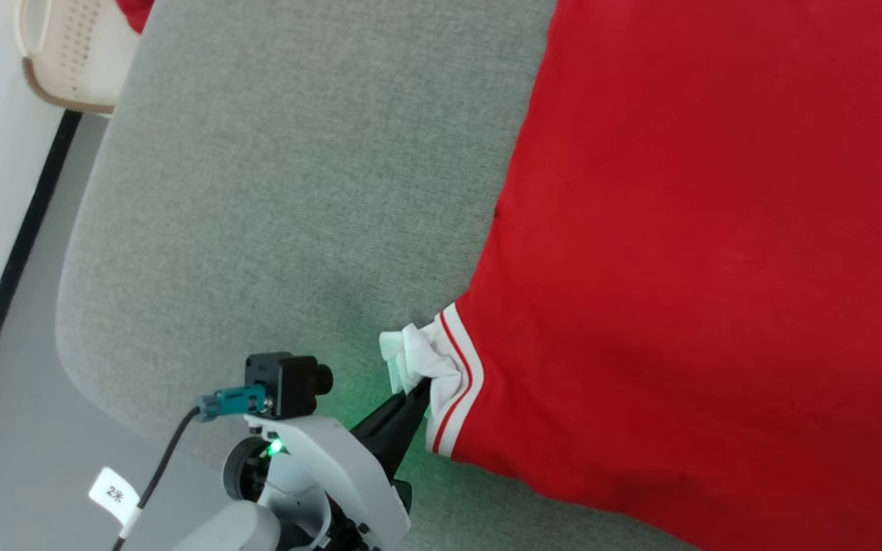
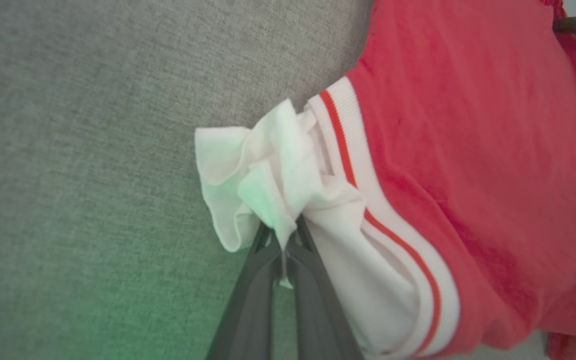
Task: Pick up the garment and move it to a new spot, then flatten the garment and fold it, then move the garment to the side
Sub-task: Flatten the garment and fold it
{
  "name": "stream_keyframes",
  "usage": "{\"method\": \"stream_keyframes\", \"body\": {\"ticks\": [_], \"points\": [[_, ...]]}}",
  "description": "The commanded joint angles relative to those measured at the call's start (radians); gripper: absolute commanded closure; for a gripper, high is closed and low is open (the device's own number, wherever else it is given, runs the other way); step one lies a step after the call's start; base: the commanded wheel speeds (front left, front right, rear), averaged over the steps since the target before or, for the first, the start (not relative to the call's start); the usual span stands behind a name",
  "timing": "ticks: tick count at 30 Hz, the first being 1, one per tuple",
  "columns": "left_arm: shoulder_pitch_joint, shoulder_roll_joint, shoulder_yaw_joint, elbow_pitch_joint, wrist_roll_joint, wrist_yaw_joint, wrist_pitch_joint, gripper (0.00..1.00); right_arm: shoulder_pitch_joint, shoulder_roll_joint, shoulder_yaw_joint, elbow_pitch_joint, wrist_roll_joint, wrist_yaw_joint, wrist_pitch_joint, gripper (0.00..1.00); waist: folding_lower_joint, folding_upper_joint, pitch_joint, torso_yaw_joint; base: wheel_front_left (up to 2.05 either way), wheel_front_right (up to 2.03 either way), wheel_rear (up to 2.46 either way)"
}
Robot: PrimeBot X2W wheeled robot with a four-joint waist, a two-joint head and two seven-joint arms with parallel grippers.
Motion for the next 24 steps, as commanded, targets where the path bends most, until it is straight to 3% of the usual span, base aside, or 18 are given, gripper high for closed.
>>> {"method": "stream_keyframes", "body": {"ticks": [1,2,9,15,24], "points": [[-0.002,-0.001,-0.001,0.014,-0.004,-0.002,-0.002,1.00,0.040,0.022,0.032,0.043,0.012,0.000,0.033,0.67,0.0000,0.0000,0.013,0.017,0.00,0.00,0.00],[-0.005,-0.005,-0.003,0.019,-0.005,-0.005,-0.001,1.00,0.031,0.021,0.042,0.055,0.011,0.001,0.047,1.00,0.0000,0.0000,0.014,0.020,0.00,0.00,0.00],[-0.009,-0.022,-0.005,0.053,-0.014,-0.025,-0.009,1.00,-0.038,0.000,0.042,0.115,-0.038,0.000,0.025,1.00,0.0000,0.0000,0.000,0.025,0.00,0.00,0.00],[0.008,-0.011,0.012,0.062,-0.021,-0.016,-0.023,1.00,-0.042,-0.007,0.045,0.130,0.010,0.000,0.058,1.00,0.0000,0.0000,-0.029,-0.006,0.00,0.00,0.00],[0.040,0.041,0.046,0.041,-0.018,0.013,-0.037,1.00,0.045,-0.021,0.095,-0.035,0.153,0.000,0.091,1.00,0.0000,0.0000,-0.101,-0.113,0.00,0.00,0.00]]}}
